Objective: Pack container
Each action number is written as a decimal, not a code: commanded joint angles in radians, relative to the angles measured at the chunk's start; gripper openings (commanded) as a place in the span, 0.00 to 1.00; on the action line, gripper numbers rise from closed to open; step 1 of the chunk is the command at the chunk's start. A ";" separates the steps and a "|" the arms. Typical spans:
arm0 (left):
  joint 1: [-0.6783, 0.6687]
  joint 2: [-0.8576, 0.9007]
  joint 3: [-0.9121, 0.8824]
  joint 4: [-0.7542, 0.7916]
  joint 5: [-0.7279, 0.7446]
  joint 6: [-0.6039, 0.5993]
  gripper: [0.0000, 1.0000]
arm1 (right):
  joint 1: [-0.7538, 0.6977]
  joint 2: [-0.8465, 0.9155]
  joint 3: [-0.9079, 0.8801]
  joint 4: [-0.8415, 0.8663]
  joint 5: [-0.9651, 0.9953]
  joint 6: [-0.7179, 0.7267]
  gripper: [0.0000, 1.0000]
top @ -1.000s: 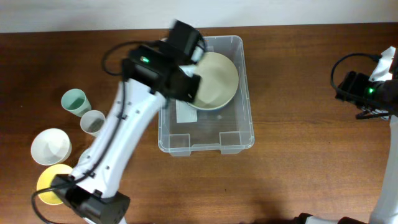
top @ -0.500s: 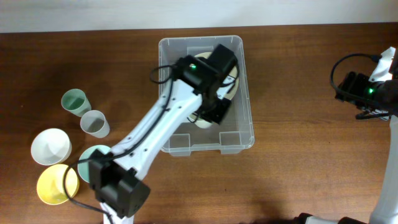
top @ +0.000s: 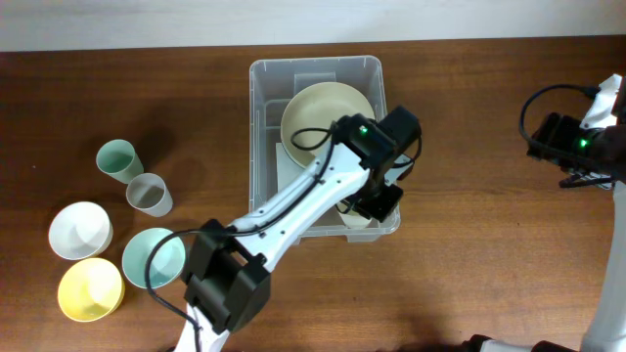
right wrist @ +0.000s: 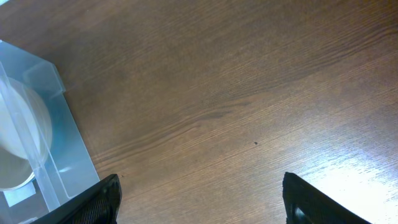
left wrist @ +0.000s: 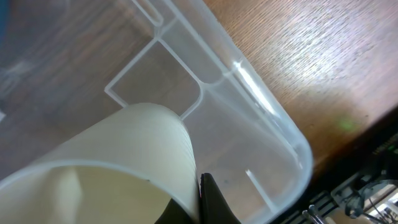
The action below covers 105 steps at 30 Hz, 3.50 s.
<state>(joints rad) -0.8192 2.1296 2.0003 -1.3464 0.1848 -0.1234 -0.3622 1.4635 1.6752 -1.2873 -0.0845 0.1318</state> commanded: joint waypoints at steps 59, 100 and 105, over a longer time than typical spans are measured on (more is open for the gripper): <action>0.914 -0.161 -0.410 0.188 -0.299 -0.104 0.59 | -0.004 0.003 -0.003 -0.008 0.003 -0.001 0.78; 0.377 -0.326 0.053 -0.012 -0.234 -0.108 0.00 | -0.004 0.003 -0.003 -0.018 0.003 -0.019 0.78; 0.210 -0.299 0.048 -0.026 -0.162 -0.108 0.00 | -0.004 0.003 -0.003 -0.021 0.003 -0.019 0.78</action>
<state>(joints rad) -0.5453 1.8088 2.0514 -1.3705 -0.0273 -0.2287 -0.3622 1.4639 1.6752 -1.3060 -0.0845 0.1196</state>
